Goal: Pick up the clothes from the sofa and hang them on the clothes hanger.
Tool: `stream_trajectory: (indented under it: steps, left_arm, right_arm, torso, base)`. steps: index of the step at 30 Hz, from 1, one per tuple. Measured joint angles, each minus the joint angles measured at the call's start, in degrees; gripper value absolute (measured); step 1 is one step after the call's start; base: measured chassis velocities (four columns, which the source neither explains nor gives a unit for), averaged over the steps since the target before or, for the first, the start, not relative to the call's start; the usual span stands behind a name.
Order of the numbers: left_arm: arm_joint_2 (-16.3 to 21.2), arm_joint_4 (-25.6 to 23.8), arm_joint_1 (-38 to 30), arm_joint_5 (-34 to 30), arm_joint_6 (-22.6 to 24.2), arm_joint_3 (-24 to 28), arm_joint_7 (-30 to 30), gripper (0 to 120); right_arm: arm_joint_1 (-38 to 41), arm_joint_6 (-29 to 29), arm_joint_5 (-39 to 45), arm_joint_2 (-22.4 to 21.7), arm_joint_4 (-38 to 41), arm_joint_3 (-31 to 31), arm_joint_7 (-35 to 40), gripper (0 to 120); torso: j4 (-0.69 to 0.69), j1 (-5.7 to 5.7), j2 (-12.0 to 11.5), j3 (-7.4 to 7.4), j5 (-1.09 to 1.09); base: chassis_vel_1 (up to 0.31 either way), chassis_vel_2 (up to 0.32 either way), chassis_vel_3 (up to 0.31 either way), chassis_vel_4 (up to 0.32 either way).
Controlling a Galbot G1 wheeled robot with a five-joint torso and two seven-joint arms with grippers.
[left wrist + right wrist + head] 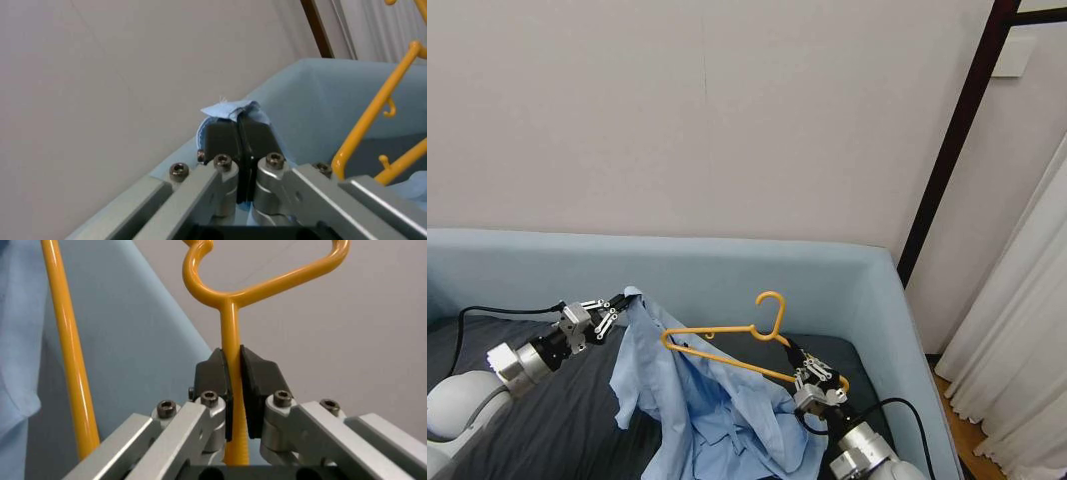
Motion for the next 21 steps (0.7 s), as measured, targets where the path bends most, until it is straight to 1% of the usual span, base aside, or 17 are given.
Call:
stream_trajectory:
  steps: [8, 11, 12, 15, 16, 21]
  left_arm:
    - [0.60, -0.70, -0.86, -0.13, -0.26, 0.01, 0.16, 0]
    - [-1.17, -1.42, -1.23, -0.06, -0.26, 0.07, 0.16, 0]
    - [-1.17, -1.42, -1.23, -0.06, -0.26, 0.07, 0.16, 0]
    - [-2.97, -1.49, -1.11, 1.14, -0.27, 0.57, 0.28, 0]
    - [-2.97, -1.49, -1.11, 1.14, -0.27, 0.57, 0.28, 0]
    - [-4.63, 0.20, -1.07, 2.79, -0.71, 1.09, 0.50, 0]
  right_arm:
    - [1.39, -1.19, 1.69, -0.22, 0.13, -1.29, -1.48, 4]
    - [1.20, -0.63, 1.71, -0.22, 0.19, -2.51, -1.51, 4]
    - [1.20, -0.63, 1.71, -0.22, 0.19, -2.51, -1.51, 4]
    - [0.86, 0.12, 1.87, -0.79, 0.72, -2.76, -1.20, 4]
    - [0.86, 0.12, 1.87, -0.79, 0.72, -2.76, -1.20, 4]
    - [-0.41, 1.00, 2.12, -1.49, 3.56, -2.22, -0.17, 4]
  torso:
    - [0.01, 0.00, 0.00, 0.00, 0.02]
    - [0.00, 0.00, 0.00, 0.00, 0.01]
    - [0.00, 0.00, 0.00, 0.00, 0.01]
    - [0.00, 0.00, 0.00, 0.00, 0.01]
    - [0.00, 0.00, 0.00, 0.00, 0.01]
    - [0.01, 0.00, 0.00, 0.00, 0.00]
  base:
    - [0.000, 0.000, 0.000, 0.000]
    - [0.000, 0.000, 0.000, 0.000]
    - [0.000, 0.000, 0.000, 0.000]
    - [0.000, 0.000, 0.000, 0.000]
    - [0.000, 0.000, 0.000, 0.000]
    - [0.000, 0.000, 0.000, 0.000]
